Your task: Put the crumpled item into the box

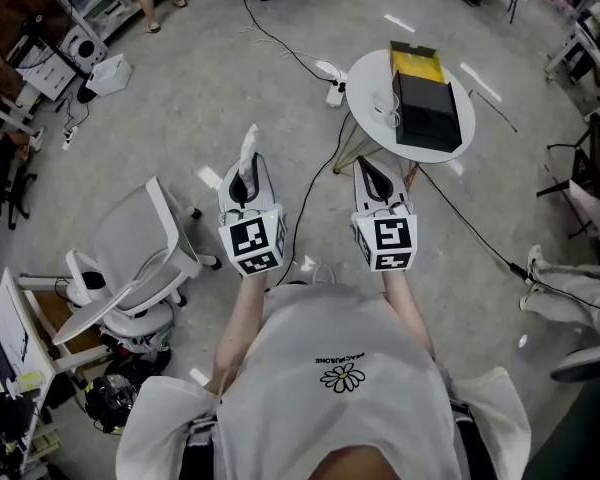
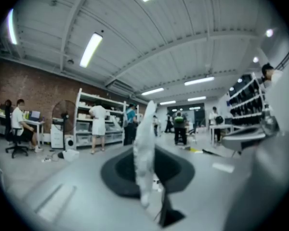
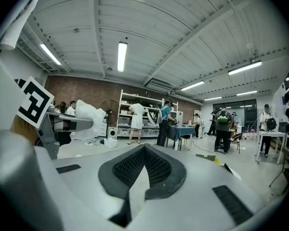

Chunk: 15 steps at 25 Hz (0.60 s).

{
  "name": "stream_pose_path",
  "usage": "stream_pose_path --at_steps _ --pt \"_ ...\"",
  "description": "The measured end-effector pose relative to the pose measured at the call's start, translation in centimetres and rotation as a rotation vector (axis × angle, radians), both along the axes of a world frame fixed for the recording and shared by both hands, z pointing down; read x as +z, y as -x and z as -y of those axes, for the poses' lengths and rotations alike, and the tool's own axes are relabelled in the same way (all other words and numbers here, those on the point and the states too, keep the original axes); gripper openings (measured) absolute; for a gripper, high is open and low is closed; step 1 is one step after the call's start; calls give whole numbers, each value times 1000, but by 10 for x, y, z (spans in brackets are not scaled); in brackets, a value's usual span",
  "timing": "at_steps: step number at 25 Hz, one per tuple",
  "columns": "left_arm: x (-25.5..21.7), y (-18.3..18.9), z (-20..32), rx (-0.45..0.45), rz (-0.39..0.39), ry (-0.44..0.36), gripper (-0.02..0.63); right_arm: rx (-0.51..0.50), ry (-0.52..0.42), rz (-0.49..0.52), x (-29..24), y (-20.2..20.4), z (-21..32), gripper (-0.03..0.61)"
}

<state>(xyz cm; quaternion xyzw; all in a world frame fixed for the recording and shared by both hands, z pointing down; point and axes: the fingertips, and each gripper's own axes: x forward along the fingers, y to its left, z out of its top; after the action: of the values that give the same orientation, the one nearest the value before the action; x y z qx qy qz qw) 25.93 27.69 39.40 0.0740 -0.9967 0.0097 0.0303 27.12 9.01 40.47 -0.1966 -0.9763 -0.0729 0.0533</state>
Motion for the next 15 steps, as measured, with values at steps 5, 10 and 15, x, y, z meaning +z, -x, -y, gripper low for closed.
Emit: stream_pose_path --at_steps 5,10,15 --pt "-1 -2 1 -7 0 4 46 11 26 7 1 5 5 -2" --pt "0 2 -2 -24 -2 -8 46 -4 34 -7 8 13 5 -2" --pt "0 29 -5 -20 9 -20 46 -18 21 0 9 33 2 -2"
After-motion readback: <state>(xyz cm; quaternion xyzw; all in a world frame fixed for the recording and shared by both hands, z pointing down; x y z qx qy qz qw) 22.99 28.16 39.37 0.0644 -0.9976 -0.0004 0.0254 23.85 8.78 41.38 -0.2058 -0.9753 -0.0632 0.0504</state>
